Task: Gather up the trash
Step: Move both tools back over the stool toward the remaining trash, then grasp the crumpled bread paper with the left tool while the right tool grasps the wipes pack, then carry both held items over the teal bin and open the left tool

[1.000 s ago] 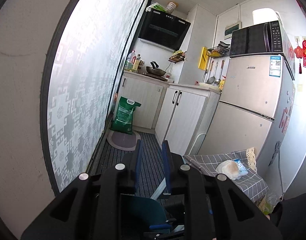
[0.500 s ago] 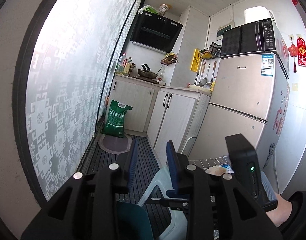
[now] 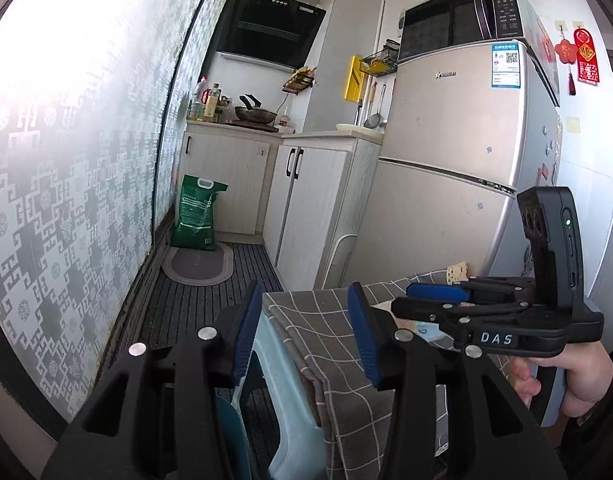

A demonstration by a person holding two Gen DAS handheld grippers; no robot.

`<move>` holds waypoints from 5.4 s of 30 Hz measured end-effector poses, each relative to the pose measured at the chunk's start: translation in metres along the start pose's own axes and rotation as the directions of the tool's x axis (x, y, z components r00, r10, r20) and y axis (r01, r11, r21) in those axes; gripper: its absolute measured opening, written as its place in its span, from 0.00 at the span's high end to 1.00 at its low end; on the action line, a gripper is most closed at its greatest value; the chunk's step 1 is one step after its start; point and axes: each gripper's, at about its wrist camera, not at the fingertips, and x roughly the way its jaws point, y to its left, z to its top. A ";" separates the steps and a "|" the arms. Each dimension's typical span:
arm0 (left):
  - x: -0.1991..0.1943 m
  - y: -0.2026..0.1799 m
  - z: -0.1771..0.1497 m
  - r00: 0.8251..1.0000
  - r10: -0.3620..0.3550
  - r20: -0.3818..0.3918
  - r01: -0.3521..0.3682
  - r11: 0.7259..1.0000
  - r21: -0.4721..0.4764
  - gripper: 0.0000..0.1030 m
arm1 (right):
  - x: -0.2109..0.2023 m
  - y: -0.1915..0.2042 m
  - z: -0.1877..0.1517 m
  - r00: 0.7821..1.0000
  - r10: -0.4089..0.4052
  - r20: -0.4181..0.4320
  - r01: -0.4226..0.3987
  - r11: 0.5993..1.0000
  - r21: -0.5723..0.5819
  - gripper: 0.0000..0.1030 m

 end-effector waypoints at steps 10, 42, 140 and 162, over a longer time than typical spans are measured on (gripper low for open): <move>0.060 -0.040 -0.021 0.984 -0.062 -0.165 0.064 0.998 0.012 0.54 | -0.027 -0.064 -0.033 0.997 -0.082 0.017 0.079 0.991 0.111 0.50; 0.120 -0.075 -0.037 0.962 -0.095 -0.257 0.087 0.995 -0.041 0.89 | -0.029 -0.080 -0.071 0.996 -0.086 0.010 0.084 0.989 0.120 0.22; 0.044 0.174 -0.157 0.748 0.103 -0.656 -0.204 0.976 -0.079 0.81 | 0.163 0.186 -0.002 0.914 0.078 -0.397 -0.155 0.974 -0.164 0.52; -0.004 0.173 -0.103 0.910 0.142 -0.389 -0.200 0.973 -0.112 0.87 | 0.221 0.191 -0.063 0.796 0.032 -0.605 -0.181 0.965 -0.188 0.52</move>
